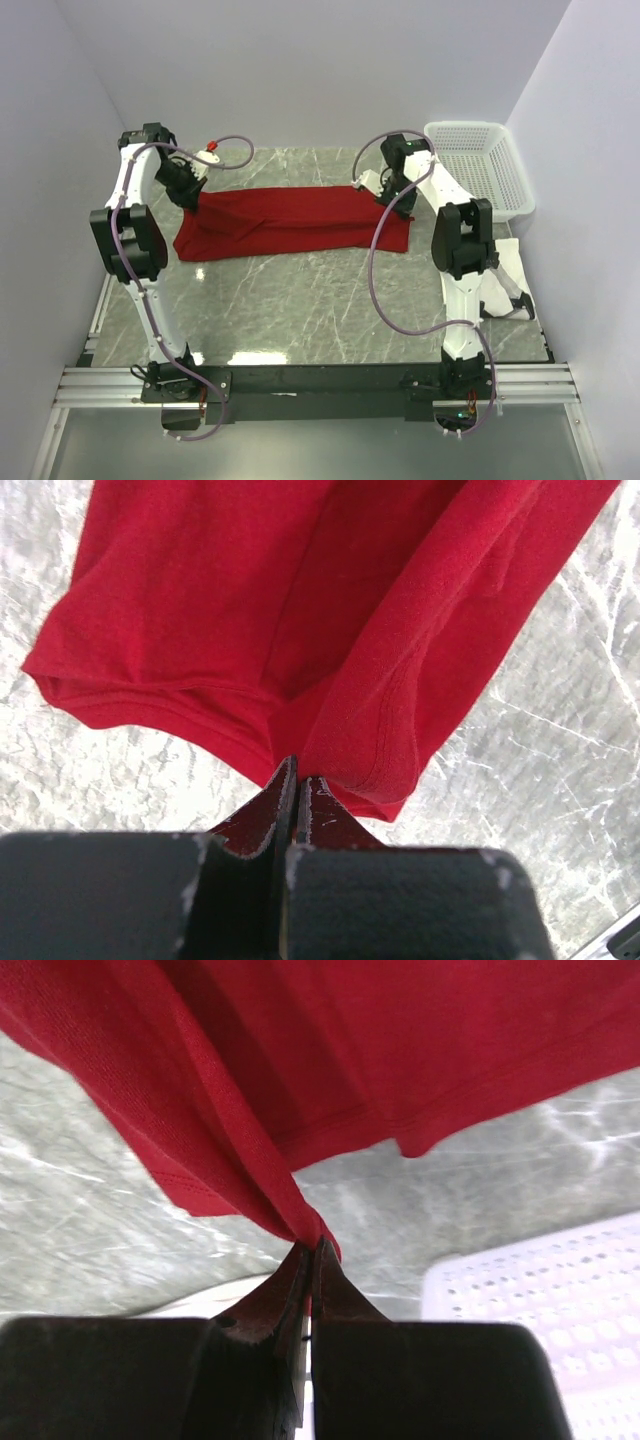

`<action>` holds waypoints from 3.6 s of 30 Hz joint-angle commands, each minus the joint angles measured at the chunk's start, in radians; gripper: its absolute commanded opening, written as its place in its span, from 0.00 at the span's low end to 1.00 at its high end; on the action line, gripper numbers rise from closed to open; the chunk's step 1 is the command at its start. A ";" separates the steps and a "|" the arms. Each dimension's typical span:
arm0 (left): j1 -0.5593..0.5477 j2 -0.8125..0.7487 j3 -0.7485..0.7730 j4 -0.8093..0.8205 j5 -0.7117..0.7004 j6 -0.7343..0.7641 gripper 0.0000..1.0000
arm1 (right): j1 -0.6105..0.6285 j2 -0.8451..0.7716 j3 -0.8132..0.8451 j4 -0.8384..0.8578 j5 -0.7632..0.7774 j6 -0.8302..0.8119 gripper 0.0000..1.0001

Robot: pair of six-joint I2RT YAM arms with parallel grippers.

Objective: Fold and stack the t-shirts
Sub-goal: Fold the tshirt

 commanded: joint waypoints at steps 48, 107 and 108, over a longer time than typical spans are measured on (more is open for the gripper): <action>0.162 -0.122 -0.201 0.088 0.158 -0.324 0.50 | -0.138 -0.137 -0.052 0.021 -0.286 0.414 0.62; 0.129 -0.065 -0.374 0.167 0.115 -0.541 0.52 | -0.258 0.121 -0.052 0.054 -0.490 0.669 0.07; 0.129 -0.067 -0.376 0.173 0.109 -0.551 0.53 | -0.258 0.121 -0.052 0.053 -0.491 0.664 0.01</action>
